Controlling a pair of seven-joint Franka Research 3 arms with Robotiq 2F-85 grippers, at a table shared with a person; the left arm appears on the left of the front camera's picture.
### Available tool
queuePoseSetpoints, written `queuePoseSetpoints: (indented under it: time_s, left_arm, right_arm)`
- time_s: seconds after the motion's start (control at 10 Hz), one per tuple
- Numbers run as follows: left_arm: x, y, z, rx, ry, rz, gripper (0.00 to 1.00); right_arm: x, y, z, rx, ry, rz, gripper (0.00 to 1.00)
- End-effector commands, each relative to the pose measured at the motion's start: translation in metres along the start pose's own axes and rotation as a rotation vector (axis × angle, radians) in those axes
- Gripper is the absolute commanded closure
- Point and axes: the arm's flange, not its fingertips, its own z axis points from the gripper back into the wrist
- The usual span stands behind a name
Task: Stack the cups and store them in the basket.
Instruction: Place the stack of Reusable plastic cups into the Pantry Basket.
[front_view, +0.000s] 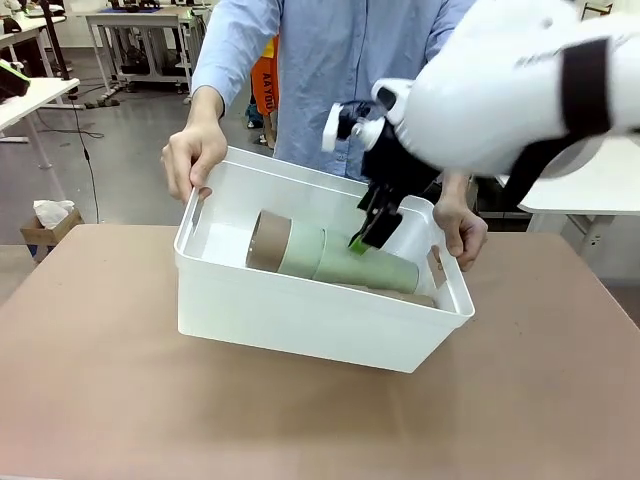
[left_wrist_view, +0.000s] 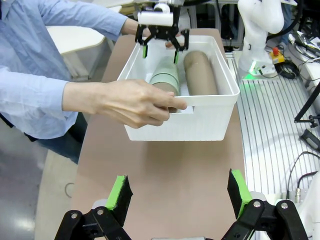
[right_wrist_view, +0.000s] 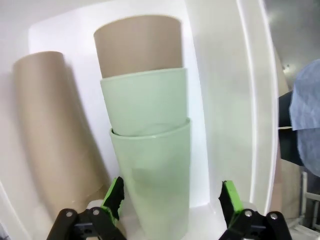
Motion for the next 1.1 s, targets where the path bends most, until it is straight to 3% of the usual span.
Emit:
queuePoseSetpoints:
  time_s: [0.0,0.2,0.3,0.5,1.0]
  left_arm:
    - [0.003,-0.001,0.001,-0.005,-0.018,0.001,0.0]
    - [0.003,-0.001,0.001,-0.005,-0.018,0.001,0.0]
    - [0.003,-0.001,0.001,-0.005,-0.018,0.001,0.0]
    - [0.003,-0.001,0.001,-0.005,-0.018,0.001,0.0]
    - [0.003,-0.001,0.001,-0.005,-0.018,0.001,0.0]
  right_arm:
    - [-0.013,-0.009,0.043,0.057,-0.033,0.009,0.0]
    - [-0.035,-0.02,0.104,0.07,-0.099,-0.039,0.0]
    - [-0.055,-0.027,0.141,0.084,-0.196,-0.065,0.0]
    - [-0.1,-0.035,0.188,0.052,-0.282,-0.112,0.0]
    - [-0.192,-0.034,0.227,0.052,-0.347,-0.071,0.0]
